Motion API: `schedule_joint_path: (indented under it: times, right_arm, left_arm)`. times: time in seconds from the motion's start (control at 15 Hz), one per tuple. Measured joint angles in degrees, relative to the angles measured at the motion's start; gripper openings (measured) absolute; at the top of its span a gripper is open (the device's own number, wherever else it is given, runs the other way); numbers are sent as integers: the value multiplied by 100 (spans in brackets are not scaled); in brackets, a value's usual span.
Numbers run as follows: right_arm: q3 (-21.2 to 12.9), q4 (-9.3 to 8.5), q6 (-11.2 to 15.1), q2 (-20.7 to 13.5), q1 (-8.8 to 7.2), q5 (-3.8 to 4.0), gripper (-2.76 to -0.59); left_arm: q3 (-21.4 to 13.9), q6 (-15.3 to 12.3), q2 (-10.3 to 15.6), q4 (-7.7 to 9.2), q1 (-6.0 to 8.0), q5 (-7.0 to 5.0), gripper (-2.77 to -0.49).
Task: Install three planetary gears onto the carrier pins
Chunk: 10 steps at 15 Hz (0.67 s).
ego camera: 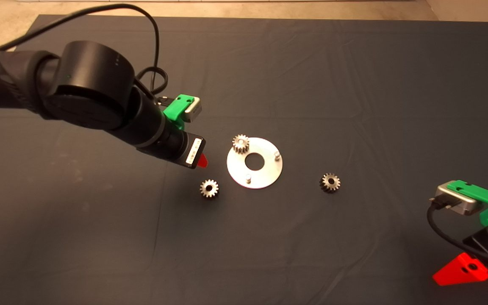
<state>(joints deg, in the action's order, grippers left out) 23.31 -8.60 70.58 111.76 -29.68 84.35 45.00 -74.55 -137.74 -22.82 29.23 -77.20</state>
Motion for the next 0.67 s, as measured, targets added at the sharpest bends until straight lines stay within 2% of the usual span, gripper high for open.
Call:
schedule_joint_path:
  times: [0.2,0.4,0.47,0.67]
  right_arm:
    - [0,1,0,-2,0,5,-61]
    - [0,-1,0,0,-2,2,-61]
    - [0,-1,0,1,0,-2,-61]
    - [0,-1,0,0,0,-9,-61]
  left_arm:
    - [-139,-229,-35,-24,-40,-13,-153]
    - [-132,-261,-38,-29,-49,-41,-153]
    - [-109,-261,-57,-29,-81,-39,-153]
    - [106,-262,-115,-13,-291,-41,-153]
